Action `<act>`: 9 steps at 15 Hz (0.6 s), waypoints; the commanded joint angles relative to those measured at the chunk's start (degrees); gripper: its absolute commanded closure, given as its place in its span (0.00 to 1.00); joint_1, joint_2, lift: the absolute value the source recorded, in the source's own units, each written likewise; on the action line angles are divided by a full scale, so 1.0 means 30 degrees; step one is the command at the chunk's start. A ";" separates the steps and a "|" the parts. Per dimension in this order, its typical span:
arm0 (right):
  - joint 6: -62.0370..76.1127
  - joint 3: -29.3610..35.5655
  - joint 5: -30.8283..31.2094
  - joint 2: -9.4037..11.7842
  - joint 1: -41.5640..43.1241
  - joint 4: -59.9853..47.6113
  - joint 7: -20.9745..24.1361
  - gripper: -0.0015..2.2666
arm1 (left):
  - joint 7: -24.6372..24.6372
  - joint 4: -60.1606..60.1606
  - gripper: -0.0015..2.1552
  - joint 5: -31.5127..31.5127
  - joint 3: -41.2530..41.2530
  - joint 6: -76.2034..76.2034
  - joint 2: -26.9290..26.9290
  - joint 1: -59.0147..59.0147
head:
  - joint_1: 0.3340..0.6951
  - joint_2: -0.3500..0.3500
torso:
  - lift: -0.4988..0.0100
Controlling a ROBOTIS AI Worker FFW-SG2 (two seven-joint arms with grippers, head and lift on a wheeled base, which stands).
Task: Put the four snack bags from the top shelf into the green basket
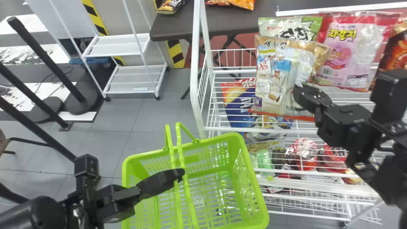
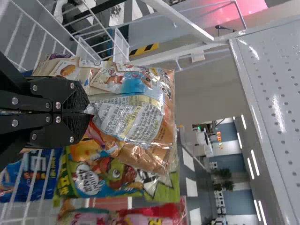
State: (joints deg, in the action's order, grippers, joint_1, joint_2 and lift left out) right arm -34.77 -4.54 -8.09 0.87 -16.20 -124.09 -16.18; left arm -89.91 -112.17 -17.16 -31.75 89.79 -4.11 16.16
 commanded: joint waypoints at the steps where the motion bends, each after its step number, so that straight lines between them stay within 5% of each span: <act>1: -0.3398 0.0282 -0.0174 0.0356 -0.1837 -0.3021 0.0001 0.99 | -0.0219 0.0152 0.99 0.0241 0.0125 0.0081 0.0024 -0.0202 | 1.00 0.72 | 0.98; 9: -1.3593 -0.0129 -0.3046 0.0678 -0.3478 -0.7680 -0.0468 0.99 | -0.0219 0.0152 0.99 0.0417 0.0418 0.0081 0.0229 -0.0143 | 1.00 0.81 | 0.98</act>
State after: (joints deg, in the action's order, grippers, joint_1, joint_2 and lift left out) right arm -71.17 -4.06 -16.07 2.89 -27.10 -146.91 -17.61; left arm -89.91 -111.71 -15.90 -30.56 89.79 -3.51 15.58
